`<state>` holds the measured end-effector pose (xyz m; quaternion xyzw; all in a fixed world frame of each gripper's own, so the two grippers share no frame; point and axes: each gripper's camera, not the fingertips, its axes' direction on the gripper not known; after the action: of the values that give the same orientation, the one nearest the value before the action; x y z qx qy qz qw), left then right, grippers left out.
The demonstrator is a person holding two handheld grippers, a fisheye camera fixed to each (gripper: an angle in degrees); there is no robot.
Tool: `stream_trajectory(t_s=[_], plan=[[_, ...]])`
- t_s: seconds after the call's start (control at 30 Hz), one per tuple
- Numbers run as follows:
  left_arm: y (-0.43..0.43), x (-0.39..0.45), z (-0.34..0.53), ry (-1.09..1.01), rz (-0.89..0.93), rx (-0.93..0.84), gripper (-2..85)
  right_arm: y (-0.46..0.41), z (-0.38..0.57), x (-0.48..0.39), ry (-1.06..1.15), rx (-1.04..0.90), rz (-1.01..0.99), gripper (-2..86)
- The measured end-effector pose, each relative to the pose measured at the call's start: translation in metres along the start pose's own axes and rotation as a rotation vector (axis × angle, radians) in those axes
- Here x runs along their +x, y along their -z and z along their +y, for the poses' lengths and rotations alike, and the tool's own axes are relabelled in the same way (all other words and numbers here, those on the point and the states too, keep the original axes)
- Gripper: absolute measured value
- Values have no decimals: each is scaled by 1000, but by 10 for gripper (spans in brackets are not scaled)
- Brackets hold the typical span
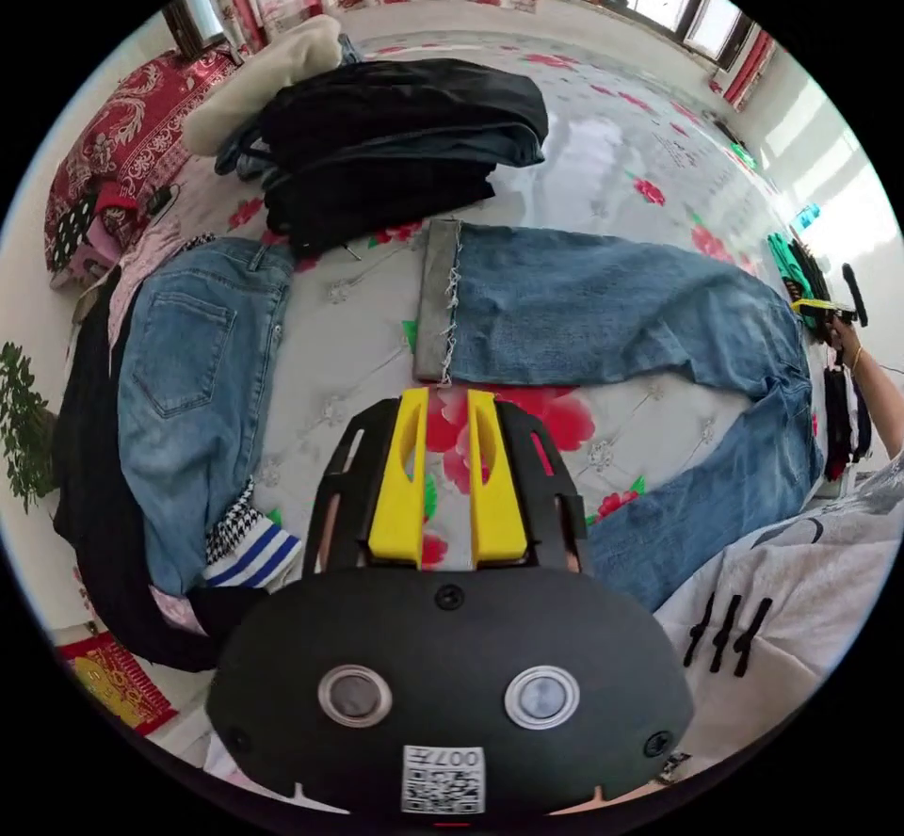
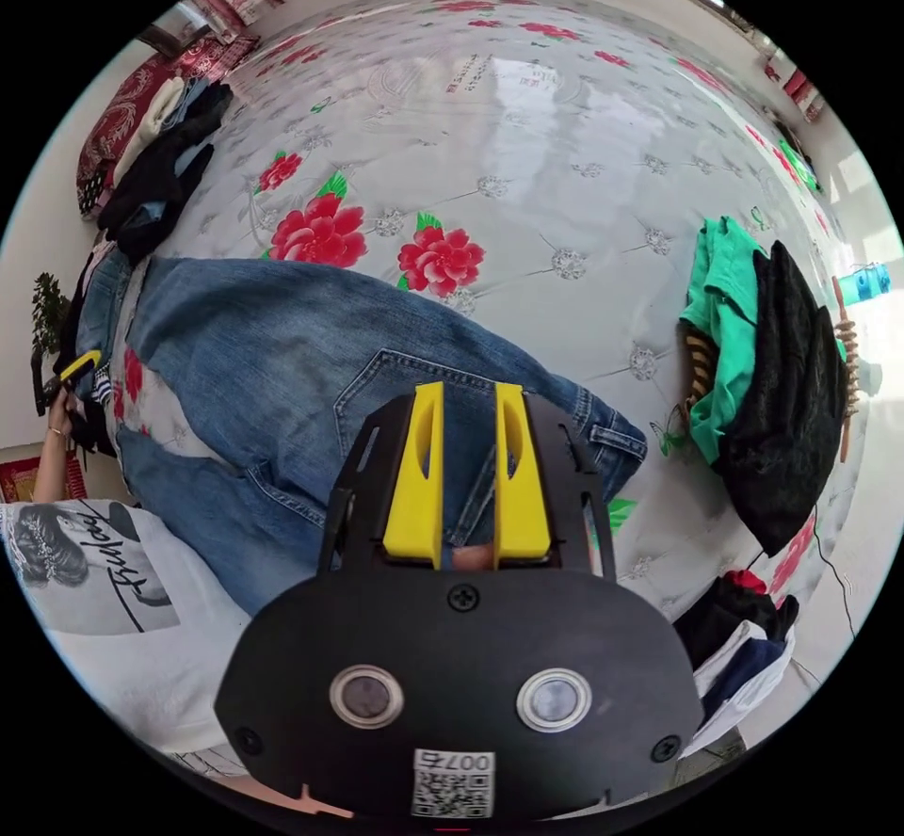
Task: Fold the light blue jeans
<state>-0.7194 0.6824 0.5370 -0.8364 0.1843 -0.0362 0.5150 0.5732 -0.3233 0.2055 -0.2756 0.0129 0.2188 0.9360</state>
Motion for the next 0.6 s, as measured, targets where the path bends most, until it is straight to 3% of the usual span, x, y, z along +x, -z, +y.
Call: stream_trajectory(t_s=[0.23, 0.33, 0.4, 0.47, 0.6], plan=[[-52, 36, -114, -279, 24, -47, 111, -13, -29, 17, 56, -150, 131, 73], [-86, 62, -150, -410, -27, -131, 122, -19, -39, 16, 109, -209, 166, 75], [-127, 83, -162, -505, -109, -291, 118, -28, -44, 13, 150, -254, 183, 76], [-132, 90, -164, -586, -42, -308, 95, -38, -47, 10, 177, -295, 180, 74], [-145, 74, -171, -442, 27, -363, 23, -46, -54, 7, 169, -337, 153, 63]])
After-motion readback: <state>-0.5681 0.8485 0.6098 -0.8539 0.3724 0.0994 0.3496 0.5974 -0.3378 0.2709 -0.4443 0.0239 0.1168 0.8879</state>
